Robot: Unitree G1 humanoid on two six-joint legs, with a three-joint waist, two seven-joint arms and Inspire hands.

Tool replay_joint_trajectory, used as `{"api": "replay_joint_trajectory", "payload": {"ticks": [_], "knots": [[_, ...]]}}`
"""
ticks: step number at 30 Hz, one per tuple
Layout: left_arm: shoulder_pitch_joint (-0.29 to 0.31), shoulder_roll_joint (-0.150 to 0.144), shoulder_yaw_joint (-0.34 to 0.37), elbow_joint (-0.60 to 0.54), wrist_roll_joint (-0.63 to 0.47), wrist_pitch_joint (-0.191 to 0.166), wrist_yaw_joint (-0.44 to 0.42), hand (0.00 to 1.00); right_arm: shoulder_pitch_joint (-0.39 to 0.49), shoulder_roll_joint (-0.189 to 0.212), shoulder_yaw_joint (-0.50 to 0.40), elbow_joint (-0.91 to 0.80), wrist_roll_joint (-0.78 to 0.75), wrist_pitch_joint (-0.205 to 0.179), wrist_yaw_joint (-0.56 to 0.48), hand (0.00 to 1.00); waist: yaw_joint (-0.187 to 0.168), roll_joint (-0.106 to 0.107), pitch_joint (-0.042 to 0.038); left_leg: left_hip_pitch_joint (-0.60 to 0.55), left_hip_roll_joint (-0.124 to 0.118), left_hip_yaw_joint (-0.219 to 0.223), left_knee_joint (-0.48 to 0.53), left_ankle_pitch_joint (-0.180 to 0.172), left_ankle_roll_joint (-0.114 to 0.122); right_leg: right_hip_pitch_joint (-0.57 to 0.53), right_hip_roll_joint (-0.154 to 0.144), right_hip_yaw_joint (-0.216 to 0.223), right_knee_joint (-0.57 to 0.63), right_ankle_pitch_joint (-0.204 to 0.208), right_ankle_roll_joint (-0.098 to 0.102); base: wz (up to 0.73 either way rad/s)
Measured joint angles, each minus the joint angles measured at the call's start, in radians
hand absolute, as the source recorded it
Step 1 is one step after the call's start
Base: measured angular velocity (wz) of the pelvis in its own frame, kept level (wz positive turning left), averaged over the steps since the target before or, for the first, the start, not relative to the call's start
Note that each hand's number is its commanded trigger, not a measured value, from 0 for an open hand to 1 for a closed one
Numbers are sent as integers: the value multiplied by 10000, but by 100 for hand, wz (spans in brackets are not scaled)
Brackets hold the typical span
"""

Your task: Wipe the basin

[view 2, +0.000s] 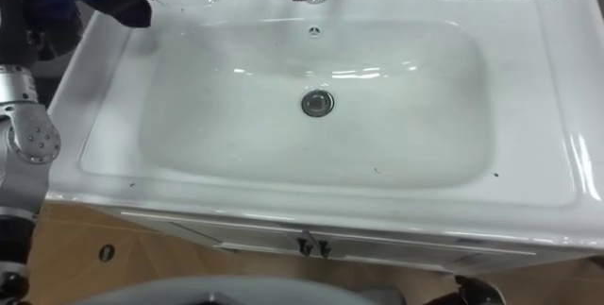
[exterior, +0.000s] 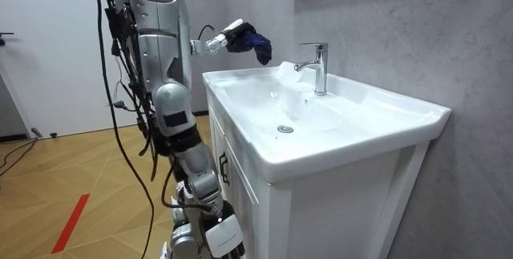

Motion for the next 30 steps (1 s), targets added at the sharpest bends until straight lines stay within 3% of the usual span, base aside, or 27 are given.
{"api": "replay_joint_trajectory", "payload": {"ticks": [7,14,17,20,30], "knots": [[415,-47,45,443,-11,184,-5,100,113,-61,-16,-25,-91,82,245,0,159,-1,4,144,30,2,138,-151,-33,210,17,-7,-24,-19,-7,-1],[982,-364,44,1304,-462,1030,-105,100,138,-84,-10,-38,-88,400,277,0,121,-61,13,135,5,-40,148,-164,-9,211,1,19,-116,-27,9,0],[1152,-555,40,1313,-1023,1098,-166,100,128,-132,5,-39,-30,488,264,0,98,-94,37,113,-3,-95,148,-163,-11,211,7,-8,-130,-27,8,2],[1152,-568,38,1320,-1574,1146,-166,100,100,-164,99,-74,-27,494,239,0,91,-100,40,109,-14,-137,126,-161,-15,214,13,-23,-141,-27,8,1],[1155,-569,-56,1388,-1586,1262,-332,100,76,-149,186,-74,-44,506,300,0,58,-232,53,149,-47,-157,99,-160,-16,319,0,-20,-163,-27,8,0]]}}
